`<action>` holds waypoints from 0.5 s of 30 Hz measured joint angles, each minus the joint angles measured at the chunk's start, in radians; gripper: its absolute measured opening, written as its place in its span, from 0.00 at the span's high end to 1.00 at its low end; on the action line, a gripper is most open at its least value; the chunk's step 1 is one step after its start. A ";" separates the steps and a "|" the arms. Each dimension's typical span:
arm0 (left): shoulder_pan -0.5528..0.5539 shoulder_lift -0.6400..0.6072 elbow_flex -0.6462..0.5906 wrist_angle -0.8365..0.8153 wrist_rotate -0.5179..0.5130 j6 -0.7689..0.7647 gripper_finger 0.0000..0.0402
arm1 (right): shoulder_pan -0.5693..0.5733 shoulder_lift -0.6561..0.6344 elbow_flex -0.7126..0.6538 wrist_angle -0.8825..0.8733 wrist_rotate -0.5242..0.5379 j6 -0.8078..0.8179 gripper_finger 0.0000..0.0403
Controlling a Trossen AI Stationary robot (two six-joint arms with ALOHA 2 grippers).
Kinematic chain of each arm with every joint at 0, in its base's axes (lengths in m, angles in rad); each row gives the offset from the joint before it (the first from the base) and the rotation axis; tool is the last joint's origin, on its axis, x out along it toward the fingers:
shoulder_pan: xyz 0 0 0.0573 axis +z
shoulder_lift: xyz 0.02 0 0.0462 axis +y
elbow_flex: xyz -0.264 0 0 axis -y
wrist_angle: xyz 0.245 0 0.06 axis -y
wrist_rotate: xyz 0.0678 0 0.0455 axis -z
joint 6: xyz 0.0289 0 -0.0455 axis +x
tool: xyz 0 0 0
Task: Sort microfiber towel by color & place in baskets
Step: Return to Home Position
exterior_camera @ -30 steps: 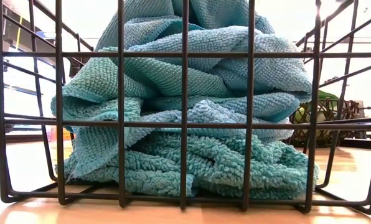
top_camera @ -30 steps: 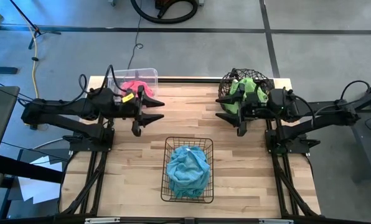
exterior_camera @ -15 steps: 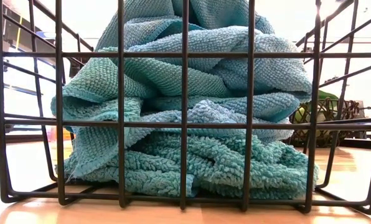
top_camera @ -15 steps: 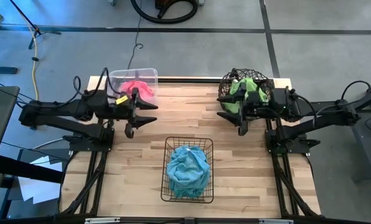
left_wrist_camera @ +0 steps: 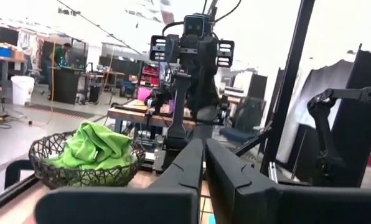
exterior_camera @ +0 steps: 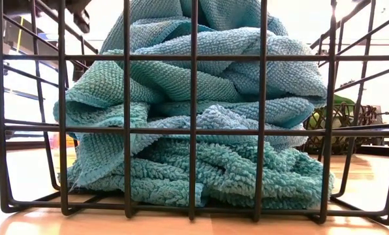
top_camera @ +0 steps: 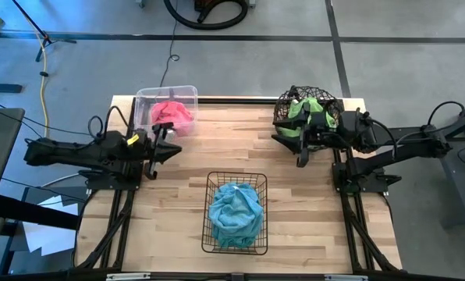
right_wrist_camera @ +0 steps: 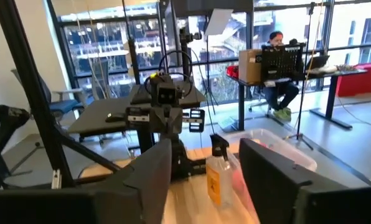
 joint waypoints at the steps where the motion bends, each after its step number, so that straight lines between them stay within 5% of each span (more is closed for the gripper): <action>1: 0.000 -0.024 -0.027 0.008 -0.004 -0.009 0.98 | 0.000 0.000 0.000 -0.011 0.000 0.000 0.55; 15: 0.000 -0.270 -0.303 0.053 -0.069 -0.138 1.00 | 0.000 -0.002 0.000 -0.205 -0.017 0.029 0.97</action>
